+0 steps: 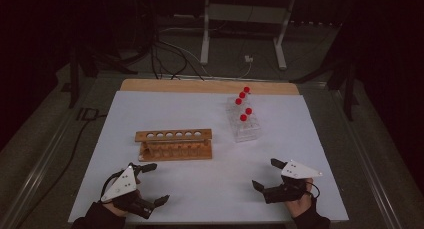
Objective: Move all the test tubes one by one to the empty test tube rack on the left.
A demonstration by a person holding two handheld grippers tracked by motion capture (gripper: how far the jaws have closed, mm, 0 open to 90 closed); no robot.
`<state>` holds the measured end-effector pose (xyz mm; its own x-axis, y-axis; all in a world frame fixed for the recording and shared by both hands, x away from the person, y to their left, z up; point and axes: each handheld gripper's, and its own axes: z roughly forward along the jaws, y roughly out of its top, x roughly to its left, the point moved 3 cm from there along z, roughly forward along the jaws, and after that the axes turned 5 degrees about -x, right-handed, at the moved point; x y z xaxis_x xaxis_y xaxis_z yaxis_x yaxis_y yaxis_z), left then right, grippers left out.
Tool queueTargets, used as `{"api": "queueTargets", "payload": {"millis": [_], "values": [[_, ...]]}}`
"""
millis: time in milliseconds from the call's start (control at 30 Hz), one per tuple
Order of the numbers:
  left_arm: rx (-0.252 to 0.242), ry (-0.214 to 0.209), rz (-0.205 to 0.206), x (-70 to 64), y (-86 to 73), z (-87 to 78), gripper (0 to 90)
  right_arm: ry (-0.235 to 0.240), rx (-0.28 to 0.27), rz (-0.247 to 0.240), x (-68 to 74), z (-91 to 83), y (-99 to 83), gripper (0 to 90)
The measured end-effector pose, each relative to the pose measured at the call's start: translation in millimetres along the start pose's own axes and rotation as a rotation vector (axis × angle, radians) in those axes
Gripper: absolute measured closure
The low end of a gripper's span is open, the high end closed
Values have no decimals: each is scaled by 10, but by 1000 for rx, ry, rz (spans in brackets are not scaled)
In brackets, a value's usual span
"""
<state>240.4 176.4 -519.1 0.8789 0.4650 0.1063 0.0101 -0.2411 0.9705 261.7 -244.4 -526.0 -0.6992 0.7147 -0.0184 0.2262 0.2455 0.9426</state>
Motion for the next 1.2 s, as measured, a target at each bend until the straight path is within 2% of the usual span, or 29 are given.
{"api": "queueTargets", "payload": {"millis": [67,233,367,500,700,933,1200], "values": [[7,3,-3,0,2,-1,11,-13,24,-23,12,13,-22,0],[9,12,-25,11,28,-12,3,-38,34,-52,29,12,-22,0],[4,5,-23,7,54,-18,2,-80,-3,-32,-18,-58,6,0],[5,7,-20,-3,61,-17,3,-86,8,-2,-37,-73,30,0],[4,9,-14,-16,67,-18,3,-93,31,7,-13,-77,64,0],[7,4,-31,2,54,-16,3,-82,33,16,24,-95,131,0],[16,-1,-37,10,49,-13,3,-105,-3,12,19,-158,337,0]]}}
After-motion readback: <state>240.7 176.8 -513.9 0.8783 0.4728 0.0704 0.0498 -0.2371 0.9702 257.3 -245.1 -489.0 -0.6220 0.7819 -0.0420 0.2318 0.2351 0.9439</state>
